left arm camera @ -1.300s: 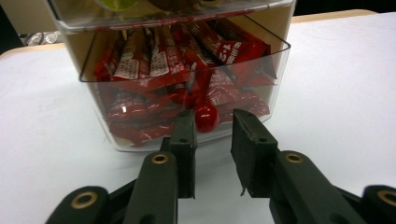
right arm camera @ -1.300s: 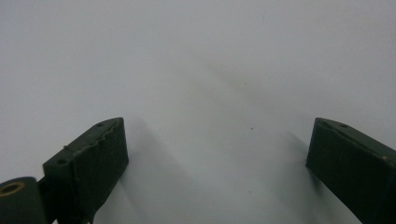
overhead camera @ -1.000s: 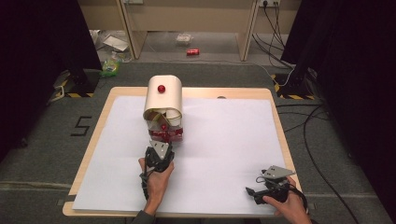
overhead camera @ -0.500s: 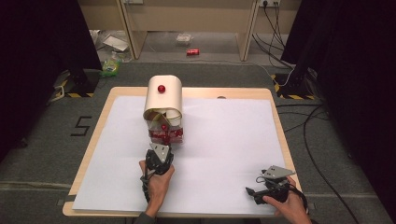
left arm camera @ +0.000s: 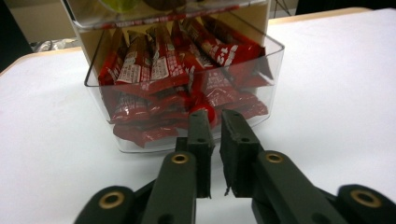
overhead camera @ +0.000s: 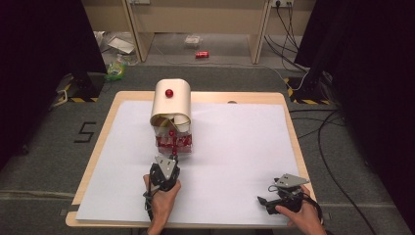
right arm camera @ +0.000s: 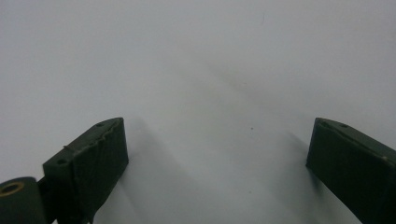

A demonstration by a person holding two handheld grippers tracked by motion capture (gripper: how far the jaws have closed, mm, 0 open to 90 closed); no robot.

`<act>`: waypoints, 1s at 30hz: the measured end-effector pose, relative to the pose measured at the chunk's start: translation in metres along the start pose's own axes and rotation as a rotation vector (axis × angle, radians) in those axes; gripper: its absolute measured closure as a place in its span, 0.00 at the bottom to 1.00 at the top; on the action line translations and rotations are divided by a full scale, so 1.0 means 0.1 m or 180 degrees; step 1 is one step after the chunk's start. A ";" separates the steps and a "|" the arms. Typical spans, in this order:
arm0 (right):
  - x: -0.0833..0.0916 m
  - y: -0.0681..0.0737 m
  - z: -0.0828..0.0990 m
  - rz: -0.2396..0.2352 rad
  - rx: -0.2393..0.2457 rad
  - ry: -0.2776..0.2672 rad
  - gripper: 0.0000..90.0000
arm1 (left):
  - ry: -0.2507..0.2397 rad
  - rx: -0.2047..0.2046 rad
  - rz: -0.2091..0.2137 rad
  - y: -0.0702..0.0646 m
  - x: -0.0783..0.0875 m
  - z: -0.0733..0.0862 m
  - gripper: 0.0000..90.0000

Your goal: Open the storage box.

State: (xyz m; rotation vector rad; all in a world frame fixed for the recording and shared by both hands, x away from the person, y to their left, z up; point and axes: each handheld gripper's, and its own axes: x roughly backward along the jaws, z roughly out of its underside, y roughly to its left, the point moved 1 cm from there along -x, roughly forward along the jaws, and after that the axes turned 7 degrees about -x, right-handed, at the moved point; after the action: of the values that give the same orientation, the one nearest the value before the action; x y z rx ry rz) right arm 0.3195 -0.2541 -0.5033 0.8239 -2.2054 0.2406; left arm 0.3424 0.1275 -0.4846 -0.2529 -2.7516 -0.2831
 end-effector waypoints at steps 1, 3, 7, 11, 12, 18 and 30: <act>0.00 0.00 0.00 0.0000 0.0000 0.0000 0.06 | 0.0000 0.0000 0.0000 0.00 0.00 0.00 0.88; 0.00 0.00 0.00 -0.0002 0.0002 0.0000 0.06 | -0.0005 -0.0014 0.0033 0.01 0.02 -0.01 0.87; 0.00 0.00 0.00 -0.0001 0.0001 0.0000 0.06 | 0.0024 0.0001 0.0181 0.03 0.03 -0.03 0.82; 0.00 0.00 0.00 0.0000 0.0001 -0.0002 0.06 | 0.0043 -0.0018 0.0309 0.06 0.05 -0.04 0.74; 0.00 0.00 0.00 -0.0001 0.0001 0.0000 0.06 | 0.0053 -0.0024 0.0348 0.07 0.05 -0.05 0.72; 0.00 0.00 0.00 0.0000 0.0002 -0.0003 0.06 | 0.0067 -0.0064 0.0515 0.11 0.07 -0.06 0.63; 0.00 0.00 0.00 -0.0002 0.0002 0.0000 0.06 | 0.0037 -0.0197 0.0790 0.19 0.10 -0.14 0.37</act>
State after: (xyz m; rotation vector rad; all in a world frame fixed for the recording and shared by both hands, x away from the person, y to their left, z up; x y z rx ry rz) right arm 0.3196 -0.2541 -0.5034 0.8249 -2.2054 0.2411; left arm 0.3421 0.1437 -0.4647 -0.6012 -2.6659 -0.3015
